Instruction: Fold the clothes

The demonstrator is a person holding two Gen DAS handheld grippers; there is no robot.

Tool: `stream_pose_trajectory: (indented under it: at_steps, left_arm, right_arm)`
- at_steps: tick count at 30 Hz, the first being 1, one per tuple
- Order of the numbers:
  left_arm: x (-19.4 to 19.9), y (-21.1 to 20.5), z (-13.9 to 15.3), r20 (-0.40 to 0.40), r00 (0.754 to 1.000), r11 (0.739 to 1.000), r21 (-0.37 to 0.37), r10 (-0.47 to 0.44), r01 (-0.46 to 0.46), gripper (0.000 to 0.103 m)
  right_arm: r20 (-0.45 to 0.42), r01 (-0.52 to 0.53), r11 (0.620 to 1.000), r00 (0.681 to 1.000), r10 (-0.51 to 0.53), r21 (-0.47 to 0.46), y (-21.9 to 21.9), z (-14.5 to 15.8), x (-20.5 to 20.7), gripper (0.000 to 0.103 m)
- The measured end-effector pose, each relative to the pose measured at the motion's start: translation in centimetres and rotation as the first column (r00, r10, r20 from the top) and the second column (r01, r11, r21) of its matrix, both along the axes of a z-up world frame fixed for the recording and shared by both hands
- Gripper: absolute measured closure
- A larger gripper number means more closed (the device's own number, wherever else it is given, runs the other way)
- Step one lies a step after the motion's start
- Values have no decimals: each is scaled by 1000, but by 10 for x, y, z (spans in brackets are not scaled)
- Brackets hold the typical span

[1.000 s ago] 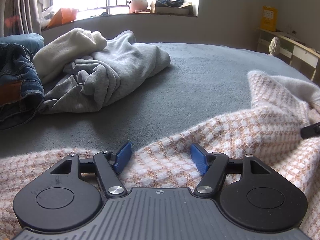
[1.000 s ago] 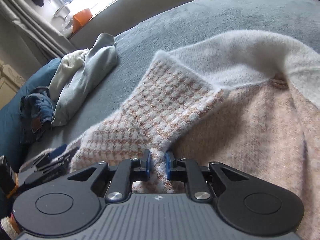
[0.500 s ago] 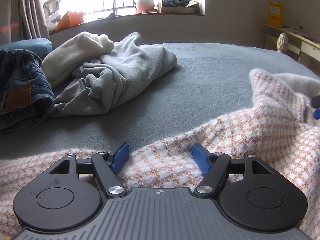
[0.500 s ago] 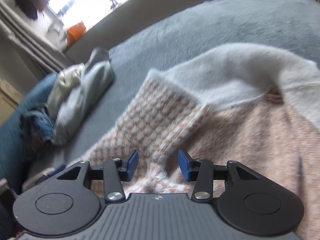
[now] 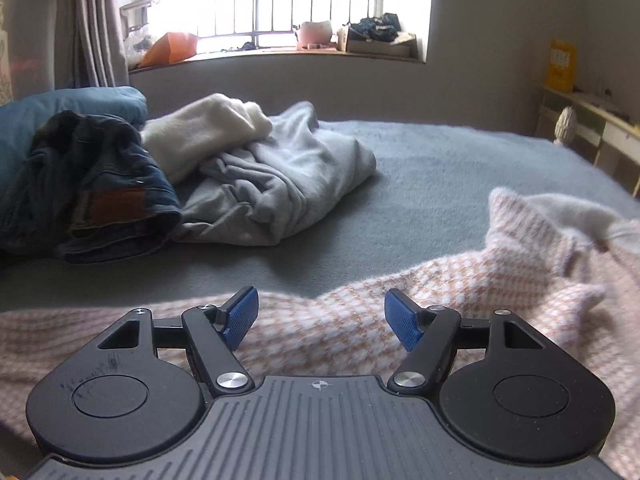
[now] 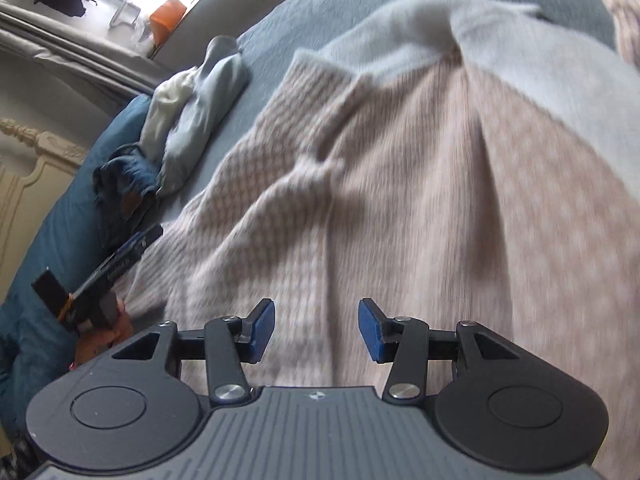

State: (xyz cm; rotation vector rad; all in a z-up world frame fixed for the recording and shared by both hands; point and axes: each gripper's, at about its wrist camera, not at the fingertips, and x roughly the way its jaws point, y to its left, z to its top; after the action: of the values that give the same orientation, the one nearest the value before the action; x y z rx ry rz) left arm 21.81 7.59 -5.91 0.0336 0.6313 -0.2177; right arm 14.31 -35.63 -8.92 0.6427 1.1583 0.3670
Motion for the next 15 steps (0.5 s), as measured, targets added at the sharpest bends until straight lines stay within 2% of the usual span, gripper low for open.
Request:
stream_pose_trajectory:
  at_steps: [8,10,12,15]
  left_arm:
    - [-86,35,73,10,1000,1000,-15,-12,12,32]
    - [-104,34,92,21,999,999,-11,-44,44,32]
    - [-122,26,106,8,994,994,-10,-110,110,32]
    - [-153,-6,97,-45,968,969,14,-246,247,32]
  right_arm:
    - [-106,-84,989,990,96,118,-1,-12,-75,54]
    - [-125,-109,983,984,128,147,1,-18,-87,54]
    - [-148,-143,976,975,168,163,4,-22,-96,54]
    - [-152,-193,971,965,213,138,13,-23,-109,55]
